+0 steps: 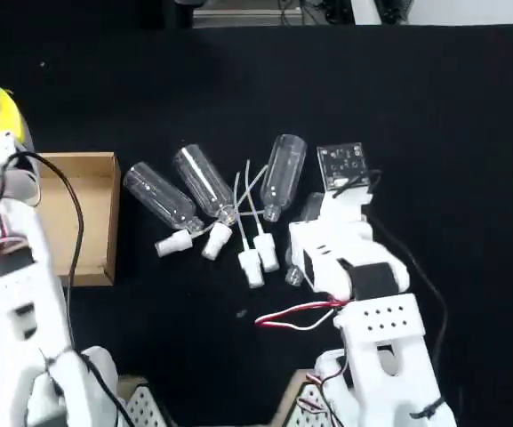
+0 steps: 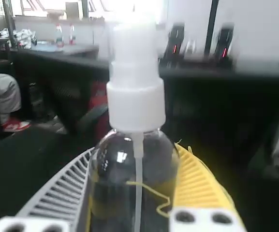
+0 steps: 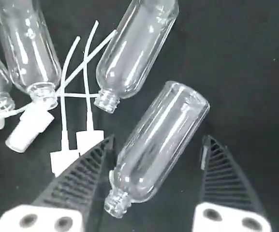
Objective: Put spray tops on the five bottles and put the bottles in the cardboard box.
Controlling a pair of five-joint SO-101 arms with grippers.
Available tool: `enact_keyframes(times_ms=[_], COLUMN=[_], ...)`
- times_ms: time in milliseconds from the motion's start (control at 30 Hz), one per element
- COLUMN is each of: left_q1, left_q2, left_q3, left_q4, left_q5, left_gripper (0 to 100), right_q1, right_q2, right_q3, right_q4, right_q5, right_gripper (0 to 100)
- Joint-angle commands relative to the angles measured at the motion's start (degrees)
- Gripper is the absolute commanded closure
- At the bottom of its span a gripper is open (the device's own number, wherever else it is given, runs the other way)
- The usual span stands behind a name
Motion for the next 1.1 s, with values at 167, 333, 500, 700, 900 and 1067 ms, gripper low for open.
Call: enact_keyframes(times_ms=[167, 333, 500, 700, 900, 1067], left_q1=[-3.6, -4.4, -5.9, -6.5, -6.6, -6.1], left_q2=[23.0, 30.2, 36.5, 45.3, 49.8, 50.4], left_q3=[2.7, 2.6, 2.6, 0.3, -3.4, -4.8], left_q4=[-27.4, -33.6, -40.2, -48.5, -48.7, -48.7], left_q5=[-8.2, -4.0, -4.0, -3.7, -3.7, -3.6], left_gripper=[97, 97, 97, 97, 97, 97], right_q1=[-0.7, -0.7, -0.7, -0.7, -0.6, -0.6], right_q2=[-0.8, -0.8, -0.8, -0.8, -0.8, -0.8], right_q3=[0.6, 0.6, 0.7, 0.7, 1.3, 1.3], right_q4=[-3.6, -3.6, -3.6, -3.6, -3.6, -3.6], right_q5=[-0.4, -0.4, -0.4, -0.4, -0.4, -0.4], right_gripper=[75.9, 75.9, 75.9, 75.9, 75.9, 75.9])
